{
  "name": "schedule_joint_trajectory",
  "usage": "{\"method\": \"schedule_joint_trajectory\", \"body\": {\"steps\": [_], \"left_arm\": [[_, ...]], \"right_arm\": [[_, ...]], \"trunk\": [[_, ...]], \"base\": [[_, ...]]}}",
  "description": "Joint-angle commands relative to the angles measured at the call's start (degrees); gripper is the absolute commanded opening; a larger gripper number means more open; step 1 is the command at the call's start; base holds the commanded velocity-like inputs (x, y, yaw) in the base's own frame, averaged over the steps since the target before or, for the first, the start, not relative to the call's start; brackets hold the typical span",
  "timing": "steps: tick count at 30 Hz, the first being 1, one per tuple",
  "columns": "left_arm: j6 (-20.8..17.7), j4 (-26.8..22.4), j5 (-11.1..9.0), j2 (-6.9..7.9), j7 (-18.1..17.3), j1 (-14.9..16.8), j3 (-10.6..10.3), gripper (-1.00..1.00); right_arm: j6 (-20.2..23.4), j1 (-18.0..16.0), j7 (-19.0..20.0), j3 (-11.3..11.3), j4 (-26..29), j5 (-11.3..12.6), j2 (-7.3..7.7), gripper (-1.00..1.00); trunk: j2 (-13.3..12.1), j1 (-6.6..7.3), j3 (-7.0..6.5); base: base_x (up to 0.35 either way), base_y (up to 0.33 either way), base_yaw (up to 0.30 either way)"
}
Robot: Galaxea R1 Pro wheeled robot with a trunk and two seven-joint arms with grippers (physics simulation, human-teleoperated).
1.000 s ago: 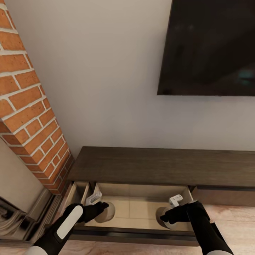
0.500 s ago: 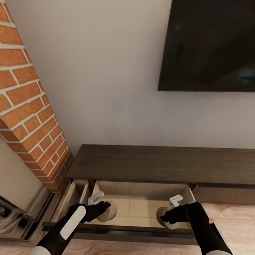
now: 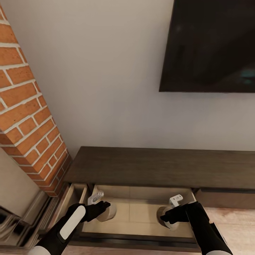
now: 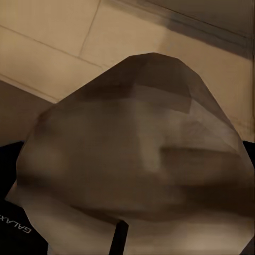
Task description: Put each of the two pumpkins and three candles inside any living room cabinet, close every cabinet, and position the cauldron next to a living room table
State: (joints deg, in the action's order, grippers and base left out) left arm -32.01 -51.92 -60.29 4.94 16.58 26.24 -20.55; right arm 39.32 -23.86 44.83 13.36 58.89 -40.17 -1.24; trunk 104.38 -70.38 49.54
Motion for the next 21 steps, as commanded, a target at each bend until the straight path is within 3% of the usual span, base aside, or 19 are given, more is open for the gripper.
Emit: {"method": "schedule_joint_trajectory", "body": {"steps": [1, 8, 9, 11, 13, 15, 16, 21], "left_arm": [[0.01, -0.11, -0.61, 0.07, 0.56, 0.04, -0.21, -1.0], [-0.11, 0.43, -0.6, -0.01, 1.66, 0.09, -0.24, -1.0], [-0.23, 1.35, -0.59, -0.08, 3.5, 0.38, -0.26, -1.0], [-0.37, 4.02, -0.65, -1.11, 8.43, 1.91, -0.33, -1.0], [-0.32, 7.39, -0.59, -3.43, 12.1, 3.01, -0.35, -1.0], [-0.22, 12.01, -0.55, -5.57, 14.62, 4.97, -0.37, -1.0], [-0.06, 15.5, -0.25, -6.72, 15.53, 6.18, -0.37, -1.0], [1.58, 16.8, 1.91, -7.17, 15.42, 6.59, -0.43, -1.0]], "right_arm": [[0.08, -0.05, 0.52, 0.2, 0.08, -0.52, -0.08, -1.0], [0.14, -0.05, -0.32, 0.17, -0.08, -0.49, -0.51, -1.0], [0.16, -0.05, -1.69, 0.17, -0.15, -0.43, -0.97, -1.0], [0.15, -0.05, -5.06, 0.15, -0.72, -0.37, -1.63, -1.0], [0.14, -0.05, -7.59, 0.11, -2.17, -0.36, -2.08, -1.0], [0.13, -0.37, -9.61, 0.09, -5.1, -0.35, -2.45, -1.0], [-1.29, -0.75, -10.85, 0.09, -9.82, -0.41, -2.72, -1.0], [-8.13, -0.99, -18.16, 0.24, -14.09, -0.36, -3.67, -1.0]], "trunk": [[0.02, -0.03, 0.05], [0.02, -0.03, 0.05], [0.02, -0.03, 0.05], [0.02, -0.03, 0.05], [0.02, -0.03, 0.05], [0.02, -0.03, 0.05], [0.02, -0.03, 0.05], [0.02, -0.03, 0.05]], "base": [[0.325, 0.0, 0.0], [0.104, 0.0, 0.0], [0.008, 0.0, 0.0], [0.003, 0.0, 0.0], [0.001, 0.0, 0.0], [0.0, 0.0, 0.0], [0.0, 0.0, 0.0], [0.0, 0.0, 0.0]]}}
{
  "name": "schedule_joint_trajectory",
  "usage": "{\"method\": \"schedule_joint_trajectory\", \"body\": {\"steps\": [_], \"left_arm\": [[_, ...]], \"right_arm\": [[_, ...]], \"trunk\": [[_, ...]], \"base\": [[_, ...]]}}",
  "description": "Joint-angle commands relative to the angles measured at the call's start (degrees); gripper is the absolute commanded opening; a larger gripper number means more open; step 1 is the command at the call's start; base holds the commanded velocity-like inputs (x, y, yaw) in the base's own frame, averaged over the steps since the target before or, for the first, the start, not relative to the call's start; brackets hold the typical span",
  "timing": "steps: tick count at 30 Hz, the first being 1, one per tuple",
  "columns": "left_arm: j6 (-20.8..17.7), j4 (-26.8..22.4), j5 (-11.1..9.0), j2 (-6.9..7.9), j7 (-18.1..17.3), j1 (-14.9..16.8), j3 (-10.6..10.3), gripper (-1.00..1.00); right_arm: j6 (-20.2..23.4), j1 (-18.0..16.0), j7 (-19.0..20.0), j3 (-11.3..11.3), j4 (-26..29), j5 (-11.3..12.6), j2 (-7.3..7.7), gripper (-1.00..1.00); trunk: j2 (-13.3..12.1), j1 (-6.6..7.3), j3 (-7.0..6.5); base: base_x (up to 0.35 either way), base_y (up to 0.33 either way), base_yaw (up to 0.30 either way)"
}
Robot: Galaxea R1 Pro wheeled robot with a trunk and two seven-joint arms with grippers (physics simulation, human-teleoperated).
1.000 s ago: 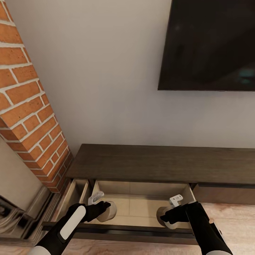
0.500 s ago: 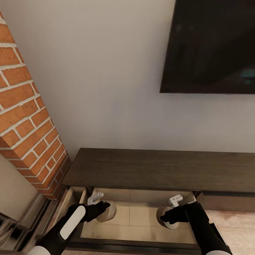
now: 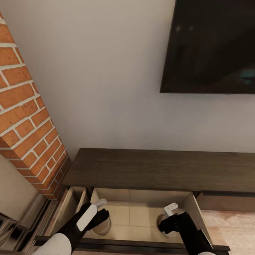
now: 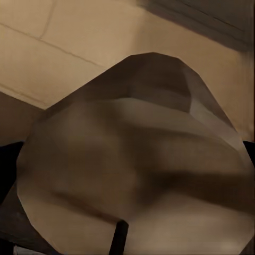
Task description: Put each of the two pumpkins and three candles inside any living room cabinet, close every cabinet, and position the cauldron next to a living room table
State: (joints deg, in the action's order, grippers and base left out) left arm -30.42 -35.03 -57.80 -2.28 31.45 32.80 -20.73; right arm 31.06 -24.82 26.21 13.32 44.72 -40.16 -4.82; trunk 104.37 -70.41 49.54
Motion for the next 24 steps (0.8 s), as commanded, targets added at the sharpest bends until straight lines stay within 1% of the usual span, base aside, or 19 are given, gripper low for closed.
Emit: {"method": "schedule_joint_trajectory", "body": {"steps": [1, 3, 5, 7, 8, 9, 11, 13, 15, 19, 24], "left_arm": [[0.19, -0.1, -0.42, 0.01, 0.49, 0.05, -0.27, -1.0], [0.49, -0.18, -0.16, -0.07, 0.4, 0.07, -0.34, -1.0], [1.24, -0.23, -0.09, -0.05, 0.38, 0.07, -0.37, -1.0], [3.87, -0.17, -0.08, -0.04, 0.37, 0.07, -0.43, -1.0], [6.24, -0.07, -0.06, -0.02, 0.34, 0.07, -0.66, -1.0], [7.43, -0.03, -0.05, -0.02, 0.32, 0.07, -1.17, -1.0], [8.94, 0.02, -0.06, -0.01, 0.29, 0.07, -3.63, -1.0], [9.49, 0.02, -0.1, -0.01, 0.32, 0.07, -5.96, -1.0], [9.65, -0.03, -0.11, -0.01, 0.3, 0.07, -6.8, -1.0], [9.75, -0.3, -0.12, -0.05, 0.28, 0.07, -7.31, -1.0], [9.77, -0.46, -0.18, -0.05, 0.25, 0.07, -7.39, -1.0]], "right_arm": [[-0.28, -0.04, -0.55, 0.33, -0.18, -0.37, -0.16, -1.0], [-0.86, -0.05, -1.88, 0.38, -0.67, -0.37, -0.31, -1.0], [-0.99, -0.05, -2.18, 0.39, -0.78, -0.42, -0.34, -1.0], [-1.09, -0.06, -2.27, 0.35, -0.84, -0.47, -0.36, -1.0], [-1.13, -0.06, -2.29, 0.33, -0.88, -0.5, -0.36, -1.0], [-1.15, -0.06, -2.29, 0.32, -0.9, -0.51, -0.37, -1.0], [-1.17, -0.06, -2.24, 0.31, -0.93, -0.53, -0.37, -1.0], [-1.15, -0.06, -2.22, 0.31, -0.94, -0.53, -0.37, -1.0], [-1.11, -0.06, -2.22, 0.29, -0.91, -0.53, -0.37, -1.0], [-1.08, -0.06, -2.22, 0.23, -0.87, -0.53, -0.37, -1.0], [-1.01, -0.06, -2.22, 0.22, -0.69, -0.53, -0.37, -1.0]], "trunk": [[0.02, 0.01, 0.05], [0.02, 0.01, 0.05], [0.02, 0.01, 0.05], [0.02, 0.01, 0.05], [0.02, 0.01, 0.05], [0.02, 0.01, 0.05], [0.02, 0.01, 0.05], [0.02, 0.01, 0.05], [0.02, 0.01, 0.05], [0.02, 0.01, 0.05], [2.03, -1.09, 0.95]], "base": [[0.0, 0.0, 0.0], [0.0, 0.0, 0.0], [0.0, 0.0, 0.0], [0.0, 0.0, 0.0], [0.0, 0.0, 0.0], [0.0, 0.0, 0.0], [0.0, 0.0, 0.0], [0.0, 0.0, 0.0], [0.0, 0.0, 0.0], [0.0, 0.0, 0.0], [0.0, 0.0, 0.0]]}}
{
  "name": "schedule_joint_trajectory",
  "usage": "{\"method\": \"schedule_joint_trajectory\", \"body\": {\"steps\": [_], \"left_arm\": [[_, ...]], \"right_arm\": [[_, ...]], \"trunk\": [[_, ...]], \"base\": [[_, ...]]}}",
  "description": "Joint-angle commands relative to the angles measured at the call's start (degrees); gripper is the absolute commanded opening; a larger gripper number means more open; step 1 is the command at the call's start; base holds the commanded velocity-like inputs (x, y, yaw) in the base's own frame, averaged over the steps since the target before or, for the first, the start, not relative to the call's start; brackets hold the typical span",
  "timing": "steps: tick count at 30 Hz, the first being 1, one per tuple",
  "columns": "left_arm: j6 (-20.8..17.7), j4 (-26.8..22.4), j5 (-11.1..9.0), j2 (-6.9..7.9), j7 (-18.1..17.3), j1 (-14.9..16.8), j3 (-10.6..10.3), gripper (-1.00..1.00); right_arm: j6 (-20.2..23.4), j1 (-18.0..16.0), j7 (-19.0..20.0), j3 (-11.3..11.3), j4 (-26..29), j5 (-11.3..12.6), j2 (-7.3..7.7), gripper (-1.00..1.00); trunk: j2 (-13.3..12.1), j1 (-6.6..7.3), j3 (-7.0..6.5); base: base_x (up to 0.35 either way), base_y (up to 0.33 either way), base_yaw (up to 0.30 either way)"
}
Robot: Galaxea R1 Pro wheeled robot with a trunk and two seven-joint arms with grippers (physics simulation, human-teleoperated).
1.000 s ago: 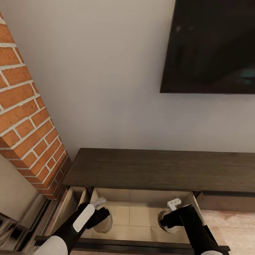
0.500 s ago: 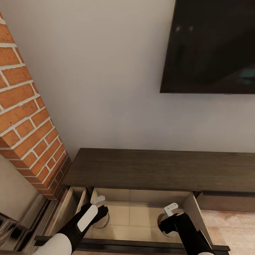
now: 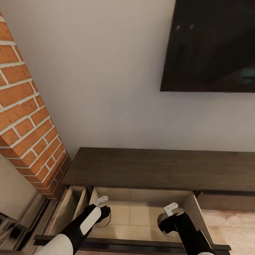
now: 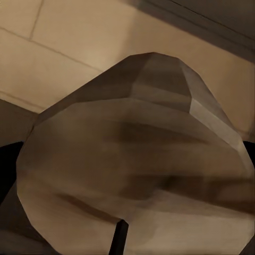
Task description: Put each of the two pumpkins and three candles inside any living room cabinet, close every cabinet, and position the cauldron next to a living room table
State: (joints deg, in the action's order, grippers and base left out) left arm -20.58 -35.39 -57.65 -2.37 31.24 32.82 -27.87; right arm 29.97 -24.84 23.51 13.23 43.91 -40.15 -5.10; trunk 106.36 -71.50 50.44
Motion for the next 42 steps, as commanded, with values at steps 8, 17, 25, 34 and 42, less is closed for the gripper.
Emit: {"method": "schedule_joint_trajectory", "body": {"steps": [8, 17, 25, 34, 42], "left_arm": [[-0.08, -0.18, -0.36, 0.08, 0.4, 0.05, -0.25, -1.0], [-0.16, -0.07, -0.68, 0.08, 0.4, 0.05, -0.17, -1.0], [-0.16, 0.27, -0.7, 0.12, 0.4, 0.05, -0.17, -1.0], [-0.43, 0.18, -0.77, 0.08, 0.4, 0.05, -0.11, -1.0], [-0.78, 0.4, -0.41, 0.17, 0.53, 0.05, -0.09, -1.0]], "right_arm": [[0.09, -0.04, 0.49, 0.3, 0.29, -0.54, -0.08, -1.0], [0.34, -0.04, 0.49, 0.3, 0.58, -0.54, -0.08, -1.0], [0.66, -0.04, 0.5, 0.25, 0.73, -0.54, -0.47, -1.0], [2.91, -0.04, 0.47, 0.18, 0.62, -0.54, -2.45, -1.0], [3.12, -2.87, 0.36, 0.14, -0.35, -0.57, -4.79, -1.0]], "trunk": [[2.05, -1.1, 0.95], [2.05, -1.1, 0.95], [2.05, -1.1, 0.95], [2.05, -1.1, 0.95], [2.05, -1.1, 0.95]], "base": [[0.0, 0.0, 0.0], [0.103, 0.063, 0.0], [0.023, 0.019, 0.0], [0.0, 0.0, 0.0], [0.0, 0.0, 0.0]]}}
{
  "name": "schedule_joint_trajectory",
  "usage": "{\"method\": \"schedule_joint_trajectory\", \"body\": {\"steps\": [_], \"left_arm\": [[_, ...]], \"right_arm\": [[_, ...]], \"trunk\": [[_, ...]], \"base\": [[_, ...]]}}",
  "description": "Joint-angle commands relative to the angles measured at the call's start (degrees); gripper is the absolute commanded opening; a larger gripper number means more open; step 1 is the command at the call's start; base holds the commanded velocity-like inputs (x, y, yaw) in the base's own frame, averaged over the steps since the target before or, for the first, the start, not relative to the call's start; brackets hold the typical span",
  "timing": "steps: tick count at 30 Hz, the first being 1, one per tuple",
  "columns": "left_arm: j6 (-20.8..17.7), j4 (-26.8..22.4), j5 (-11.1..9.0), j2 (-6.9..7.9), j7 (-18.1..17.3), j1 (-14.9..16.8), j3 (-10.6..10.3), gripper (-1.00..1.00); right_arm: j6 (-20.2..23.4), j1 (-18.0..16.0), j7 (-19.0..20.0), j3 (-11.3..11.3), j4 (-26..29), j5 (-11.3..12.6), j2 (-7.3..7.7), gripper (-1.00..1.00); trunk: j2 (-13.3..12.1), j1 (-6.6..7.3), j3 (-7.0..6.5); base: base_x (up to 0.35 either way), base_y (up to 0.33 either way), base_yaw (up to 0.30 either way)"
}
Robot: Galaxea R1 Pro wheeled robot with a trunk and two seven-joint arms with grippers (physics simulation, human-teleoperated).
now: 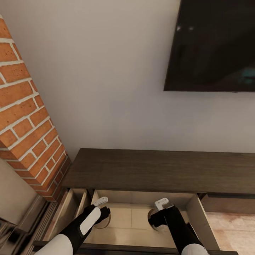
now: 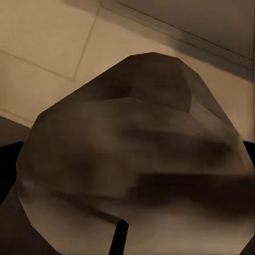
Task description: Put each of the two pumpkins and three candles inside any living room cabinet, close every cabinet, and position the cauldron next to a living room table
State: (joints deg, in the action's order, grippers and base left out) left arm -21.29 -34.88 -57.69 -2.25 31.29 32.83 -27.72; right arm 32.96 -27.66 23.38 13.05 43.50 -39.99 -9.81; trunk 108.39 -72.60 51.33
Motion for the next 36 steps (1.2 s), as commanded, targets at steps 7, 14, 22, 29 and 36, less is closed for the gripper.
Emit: {"method": "schedule_joint_trajectory", "body": {"steps": [7, 14, 22, 29, 36], "left_arm": [[-0.15, -0.05, -0.42, 0.05, 0.52, 0.04, -0.19, -1.0], [-0.1, 0.15, -0.51, -0.02, 0.6, 0.04, -0.2, -1.0], [0.01, 2.8, -0.67, -0.77, 0.51, 0.04, -0.23, -1.0], [0.29, 5.77, -0.24, -2.31, 0.44, 0.19, -0.23, -1.0], [0.68, 7.98, -0.15, -2.41, 0.16, 0.26, -0.23, -1.0]], "right_arm": [[0.26, -1.85, 0.26, 0.39, -2.54, -0.76, -0.19, -1.0], [-0.17, -5.48, -7.69, 0.38, -15.09, 6.62, -0.19, -1.0], [-0.28, -6.43, -14.65, 0.17, -19.23, 15.01, -0.19, -1.0], [-1.94, -9.27, -14.93, -0.12, -25.05, 15.2, -0.19, -1.0], [-3.03, -9.51, -14.87, -0.13, -26.05, 15.2, -0.19, -1.0]], "trunk": [[0.02, 0.0, 0.06], [0.02, 0.0, 0.06], [0.02, 0.0, 0.06], [0.02, 0.0, 0.06], [0.02, 0.0, 0.06]], "base": [[0.0, 0.0, 0.0], [0.0, 0.0, 0.0], [0.0, 0.0, 0.0], [0.0, 0.0, 0.0], [0.0, 0.0, 0.0]]}}
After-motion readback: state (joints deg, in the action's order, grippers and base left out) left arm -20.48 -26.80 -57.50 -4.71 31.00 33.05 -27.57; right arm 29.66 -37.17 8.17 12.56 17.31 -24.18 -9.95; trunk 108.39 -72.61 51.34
